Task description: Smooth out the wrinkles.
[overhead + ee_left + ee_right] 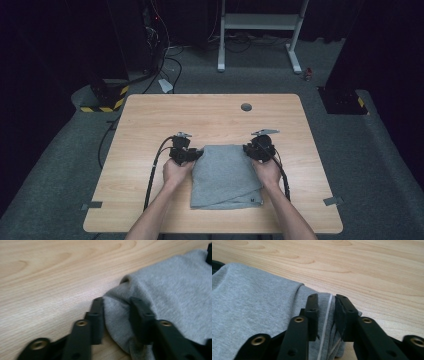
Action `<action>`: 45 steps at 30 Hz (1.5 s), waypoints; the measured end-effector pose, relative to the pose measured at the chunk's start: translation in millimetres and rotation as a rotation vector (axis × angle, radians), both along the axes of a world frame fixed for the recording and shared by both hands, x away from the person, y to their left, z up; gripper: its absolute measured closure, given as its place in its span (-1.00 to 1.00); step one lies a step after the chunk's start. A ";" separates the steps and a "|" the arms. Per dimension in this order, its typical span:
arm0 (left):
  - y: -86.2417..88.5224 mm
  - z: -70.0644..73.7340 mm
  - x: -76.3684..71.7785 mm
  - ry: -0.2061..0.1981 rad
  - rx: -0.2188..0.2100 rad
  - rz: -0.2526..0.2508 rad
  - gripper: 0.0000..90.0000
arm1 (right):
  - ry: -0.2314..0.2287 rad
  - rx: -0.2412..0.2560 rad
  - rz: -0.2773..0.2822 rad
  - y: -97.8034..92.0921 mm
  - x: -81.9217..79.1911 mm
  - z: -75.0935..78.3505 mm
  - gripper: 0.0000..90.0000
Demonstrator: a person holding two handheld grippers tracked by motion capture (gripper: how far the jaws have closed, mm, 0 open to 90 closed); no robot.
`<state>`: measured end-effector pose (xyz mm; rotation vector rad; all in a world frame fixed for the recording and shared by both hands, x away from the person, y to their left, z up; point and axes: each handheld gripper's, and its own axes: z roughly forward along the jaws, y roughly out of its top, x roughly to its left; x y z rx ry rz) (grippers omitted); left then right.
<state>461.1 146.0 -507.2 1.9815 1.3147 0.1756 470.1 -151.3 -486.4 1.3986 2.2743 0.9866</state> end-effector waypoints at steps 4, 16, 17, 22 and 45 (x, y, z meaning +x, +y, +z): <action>0.9 -0.6 -0.6 -0.003 0.017 -0.014 0.96 | -0.003 -0.024 0.007 0.2 -0.6 -0.4 0.89; 16.1 10.0 -4.3 -0.034 0.066 0.029 0.99 | -0.057 -0.096 -0.040 -22.1 -11.0 -0.5 0.90; 16.1 10.0 -4.3 -0.034 0.066 0.029 0.99 | -0.057 -0.096 -0.040 -22.1 -11.0 -0.5 0.90; 2.5 21.6 -12.5 -0.141 0.003 0.026 0.40 | -0.106 -0.077 -0.058 -20.3 -20.6 4.8 0.61; -16.9 20.9 -58.8 -0.220 0.048 -0.146 -0.14 | -0.134 -0.007 0.042 -25.4 -58.2 1.8 0.22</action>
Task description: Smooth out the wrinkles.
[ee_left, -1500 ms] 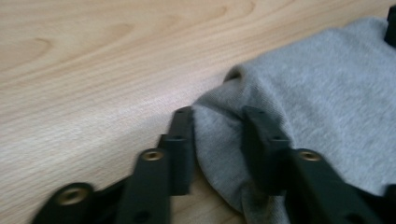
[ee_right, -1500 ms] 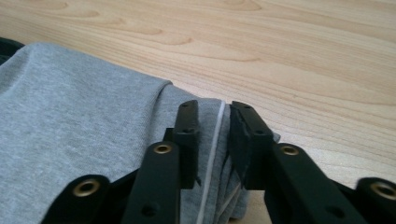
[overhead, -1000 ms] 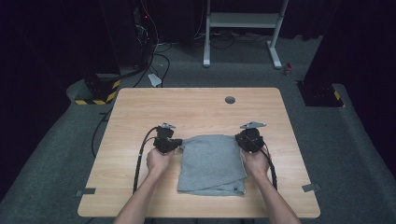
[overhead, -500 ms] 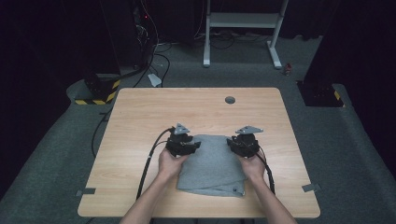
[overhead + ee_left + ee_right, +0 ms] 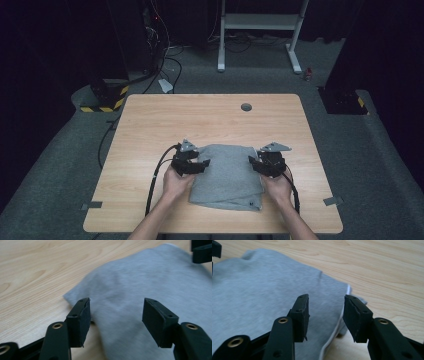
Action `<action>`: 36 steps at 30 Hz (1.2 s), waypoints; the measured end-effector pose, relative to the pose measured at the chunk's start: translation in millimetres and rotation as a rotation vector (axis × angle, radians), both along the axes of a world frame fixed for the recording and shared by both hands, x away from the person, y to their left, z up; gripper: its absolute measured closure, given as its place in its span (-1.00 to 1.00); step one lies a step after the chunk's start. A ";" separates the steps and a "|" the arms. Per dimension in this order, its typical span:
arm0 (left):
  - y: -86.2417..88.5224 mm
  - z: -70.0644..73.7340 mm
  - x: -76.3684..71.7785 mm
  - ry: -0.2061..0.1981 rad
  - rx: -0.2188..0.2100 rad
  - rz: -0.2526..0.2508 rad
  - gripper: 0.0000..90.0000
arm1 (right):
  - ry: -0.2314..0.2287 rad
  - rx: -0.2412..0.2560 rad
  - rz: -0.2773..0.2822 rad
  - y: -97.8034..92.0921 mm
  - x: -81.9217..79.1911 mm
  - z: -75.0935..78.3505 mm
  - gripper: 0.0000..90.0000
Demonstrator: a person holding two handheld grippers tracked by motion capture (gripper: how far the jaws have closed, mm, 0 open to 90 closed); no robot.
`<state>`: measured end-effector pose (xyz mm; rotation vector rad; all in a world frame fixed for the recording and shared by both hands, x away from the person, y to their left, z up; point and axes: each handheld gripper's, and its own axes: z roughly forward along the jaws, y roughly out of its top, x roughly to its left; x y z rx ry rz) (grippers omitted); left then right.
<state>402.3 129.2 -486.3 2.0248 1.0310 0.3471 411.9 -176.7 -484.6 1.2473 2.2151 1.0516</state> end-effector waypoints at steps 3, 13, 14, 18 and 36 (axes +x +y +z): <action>-5.7 -2.0 -14.0 -0.020 0.041 -0.040 -0.17 | -0.002 0.024 0.023 0.4 -13.5 -1.4 0.19; -10.6 -15.3 -48.8 -0.043 0.133 -0.022 -0.20 | 0.014 0.030 0.093 -1.1 -53.6 -16.8 0.01; -11.4 -19.4 -57.9 -0.040 0.145 -0.025 -0.20 | 0.012 0.013 0.108 0.1 -63.2 -19.2 -0.01; -14.4 -26.2 -65.3 -0.027 0.168 -0.044 -0.18 | 0.021 -0.036 0.129 3.2 -71.9 -26.0 -0.05; -20.2 -25.7 -10.0 0.007 0.197 0.046 -0.16 | 0.020 -0.131 0.095 26.7 -24.3 -29.9 -0.04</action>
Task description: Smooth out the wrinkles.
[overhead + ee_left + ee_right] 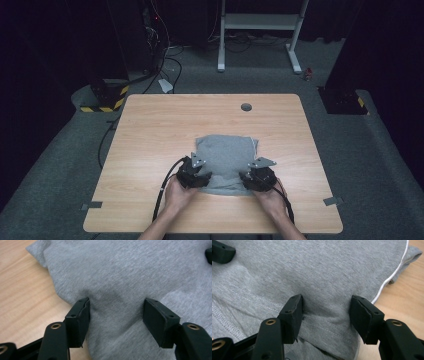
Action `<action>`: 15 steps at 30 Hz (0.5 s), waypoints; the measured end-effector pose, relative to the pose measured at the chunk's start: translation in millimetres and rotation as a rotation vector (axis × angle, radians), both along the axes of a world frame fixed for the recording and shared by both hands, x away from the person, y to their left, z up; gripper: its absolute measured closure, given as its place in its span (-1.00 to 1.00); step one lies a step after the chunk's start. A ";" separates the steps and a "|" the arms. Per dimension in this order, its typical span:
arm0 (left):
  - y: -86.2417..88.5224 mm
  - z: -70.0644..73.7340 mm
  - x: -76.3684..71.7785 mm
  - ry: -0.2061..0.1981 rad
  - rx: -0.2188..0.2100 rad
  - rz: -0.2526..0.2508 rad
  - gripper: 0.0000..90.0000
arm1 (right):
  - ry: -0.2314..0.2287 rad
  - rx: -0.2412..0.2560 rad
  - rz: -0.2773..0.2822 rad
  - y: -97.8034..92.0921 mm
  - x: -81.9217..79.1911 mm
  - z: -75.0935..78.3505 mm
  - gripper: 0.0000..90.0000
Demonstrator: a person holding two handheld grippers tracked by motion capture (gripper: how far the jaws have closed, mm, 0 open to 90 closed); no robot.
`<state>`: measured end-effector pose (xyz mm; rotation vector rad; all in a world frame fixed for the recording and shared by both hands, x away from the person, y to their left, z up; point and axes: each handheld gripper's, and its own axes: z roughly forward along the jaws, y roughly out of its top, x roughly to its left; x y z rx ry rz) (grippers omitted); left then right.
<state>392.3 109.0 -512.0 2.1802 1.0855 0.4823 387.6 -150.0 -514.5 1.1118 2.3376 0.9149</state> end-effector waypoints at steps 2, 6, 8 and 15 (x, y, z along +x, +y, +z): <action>2.0 -1.0 8.3 -0.001 -0.023 0.019 -0.15 | 0.003 -0.003 -0.005 3.0 8.3 0.0 -0.04; 0.5 -1.5 17.2 0.007 -0.008 0.029 -0.16 | 0.009 -0.003 -0.013 4.7 17.6 0.4 -0.05; -0.9 1.2 24.2 -0.002 0.005 0.035 -0.15 | 0.015 -0.002 -0.021 6.0 27.8 0.9 -0.05; -1.3 1.4 50.3 0.014 -0.011 0.068 -0.16 | 0.019 0.007 -0.038 8.1 48.7 0.0 -0.08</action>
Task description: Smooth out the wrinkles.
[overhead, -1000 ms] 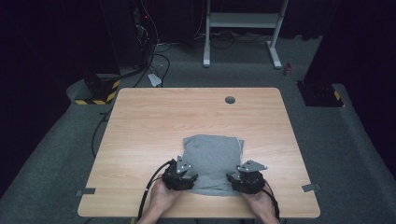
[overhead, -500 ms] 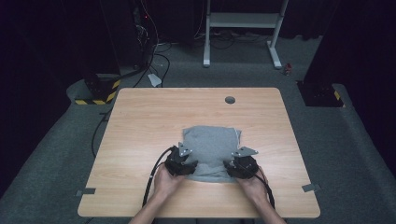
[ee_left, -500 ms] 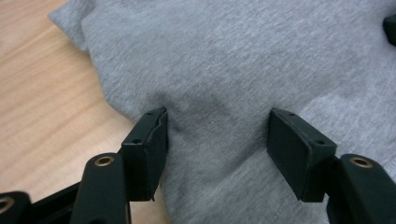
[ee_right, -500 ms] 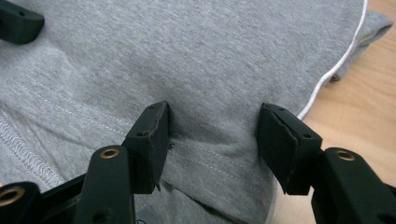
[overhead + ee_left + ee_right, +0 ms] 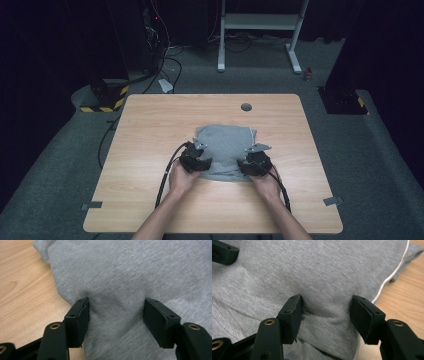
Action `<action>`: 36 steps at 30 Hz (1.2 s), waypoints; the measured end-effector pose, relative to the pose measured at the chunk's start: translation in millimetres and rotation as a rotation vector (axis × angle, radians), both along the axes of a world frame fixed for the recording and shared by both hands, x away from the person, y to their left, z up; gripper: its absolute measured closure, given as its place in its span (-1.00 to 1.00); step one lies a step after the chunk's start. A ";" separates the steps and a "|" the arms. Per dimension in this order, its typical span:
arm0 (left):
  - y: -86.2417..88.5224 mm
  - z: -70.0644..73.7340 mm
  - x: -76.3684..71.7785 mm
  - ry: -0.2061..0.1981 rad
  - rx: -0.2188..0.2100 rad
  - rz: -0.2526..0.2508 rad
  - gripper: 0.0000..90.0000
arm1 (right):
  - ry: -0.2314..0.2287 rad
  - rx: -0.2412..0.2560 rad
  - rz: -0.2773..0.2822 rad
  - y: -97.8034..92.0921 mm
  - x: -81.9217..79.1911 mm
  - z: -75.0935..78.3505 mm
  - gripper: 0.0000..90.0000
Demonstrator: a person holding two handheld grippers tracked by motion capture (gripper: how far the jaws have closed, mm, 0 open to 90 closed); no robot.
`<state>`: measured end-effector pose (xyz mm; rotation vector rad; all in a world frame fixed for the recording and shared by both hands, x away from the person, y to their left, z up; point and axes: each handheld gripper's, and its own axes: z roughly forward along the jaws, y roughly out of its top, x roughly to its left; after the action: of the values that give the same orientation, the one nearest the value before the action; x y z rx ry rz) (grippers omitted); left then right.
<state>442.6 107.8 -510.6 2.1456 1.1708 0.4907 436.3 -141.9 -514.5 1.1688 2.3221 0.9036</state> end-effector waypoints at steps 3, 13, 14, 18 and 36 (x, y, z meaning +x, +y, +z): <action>2.0 -2.6 5.1 0.014 -0.012 0.013 -0.16 | -0.003 0.003 -0.002 0.8 5.6 -0.4 -0.10; 6.3 2.8 11.7 0.019 -0.022 0.013 -0.26 | 0.026 0.022 -0.022 -0.3 17.1 4.5 -0.11; 7.7 5.0 10.4 0.010 -0.018 0.008 -0.26 | 0.022 0.024 -0.014 -1.7 16.0 6.2 -0.11; 15.6 20.2 0.9 -0.033 -0.070 -0.017 -0.28 | 0.015 0.057 -0.015 -9.3 9.0 15.8 -0.12; 35.5 40.0 -10.8 -0.103 -0.132 -0.022 -0.38 | -0.027 0.130 -0.024 -25.8 -0.7 36.4 -0.13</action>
<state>431.8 143.2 -470.7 1.9944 1.0913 0.4942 435.6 -167.7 -478.1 1.2251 2.2525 1.0693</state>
